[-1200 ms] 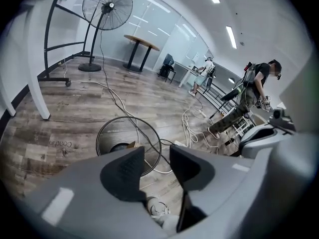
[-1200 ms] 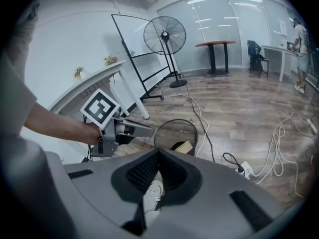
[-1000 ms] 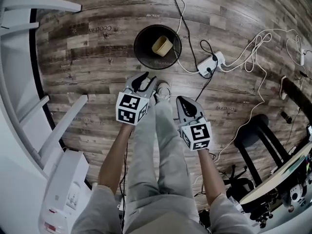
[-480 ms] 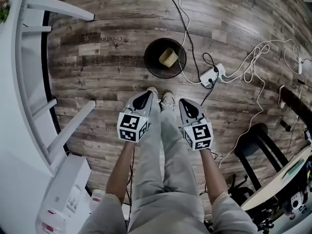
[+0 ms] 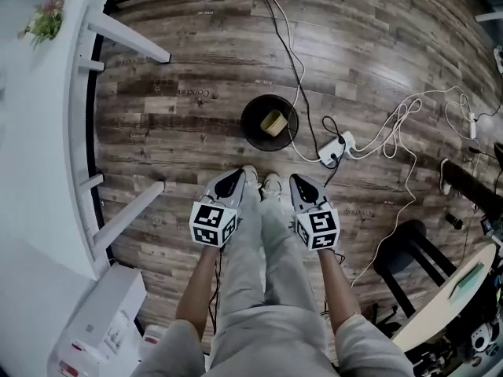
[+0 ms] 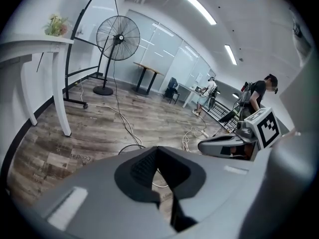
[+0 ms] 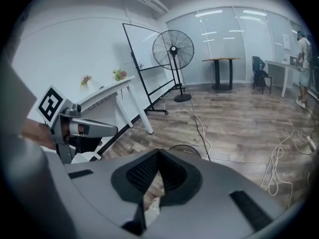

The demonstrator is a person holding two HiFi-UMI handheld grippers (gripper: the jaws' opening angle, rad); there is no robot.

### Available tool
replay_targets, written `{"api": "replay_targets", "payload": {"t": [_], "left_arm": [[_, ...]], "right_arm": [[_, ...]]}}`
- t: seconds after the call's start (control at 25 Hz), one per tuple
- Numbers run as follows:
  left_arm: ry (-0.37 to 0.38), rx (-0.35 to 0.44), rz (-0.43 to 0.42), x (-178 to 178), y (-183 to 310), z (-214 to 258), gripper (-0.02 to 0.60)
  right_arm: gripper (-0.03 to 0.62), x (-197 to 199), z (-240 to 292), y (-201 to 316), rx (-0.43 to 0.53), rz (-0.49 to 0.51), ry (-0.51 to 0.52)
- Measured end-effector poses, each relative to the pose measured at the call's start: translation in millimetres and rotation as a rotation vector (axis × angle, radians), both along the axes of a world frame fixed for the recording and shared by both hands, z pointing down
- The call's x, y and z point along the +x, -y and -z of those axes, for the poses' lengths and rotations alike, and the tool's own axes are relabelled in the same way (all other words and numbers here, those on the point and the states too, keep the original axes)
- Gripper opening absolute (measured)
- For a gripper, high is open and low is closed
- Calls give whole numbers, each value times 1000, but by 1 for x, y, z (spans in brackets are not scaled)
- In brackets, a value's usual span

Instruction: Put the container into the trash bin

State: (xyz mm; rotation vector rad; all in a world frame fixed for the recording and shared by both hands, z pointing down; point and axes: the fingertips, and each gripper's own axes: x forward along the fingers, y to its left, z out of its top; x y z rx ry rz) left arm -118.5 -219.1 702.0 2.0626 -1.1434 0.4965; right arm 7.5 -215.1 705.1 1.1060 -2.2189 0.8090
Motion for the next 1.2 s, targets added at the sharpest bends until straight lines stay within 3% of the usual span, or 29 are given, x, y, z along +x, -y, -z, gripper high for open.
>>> {"api": "replay_targets", "payload": {"t": [0.36,0.76,1.2], "left_arm": [[-7,80,-2,10,21,67,11],[3,196,-1,21,55,154,11],[21,275,0,28,62,232,11]], "right_arm": [[14,3,70,28,99,-17,14],[14,32,151,50,204,-63,4],[12,50,245,74,334,-99,25]]}}
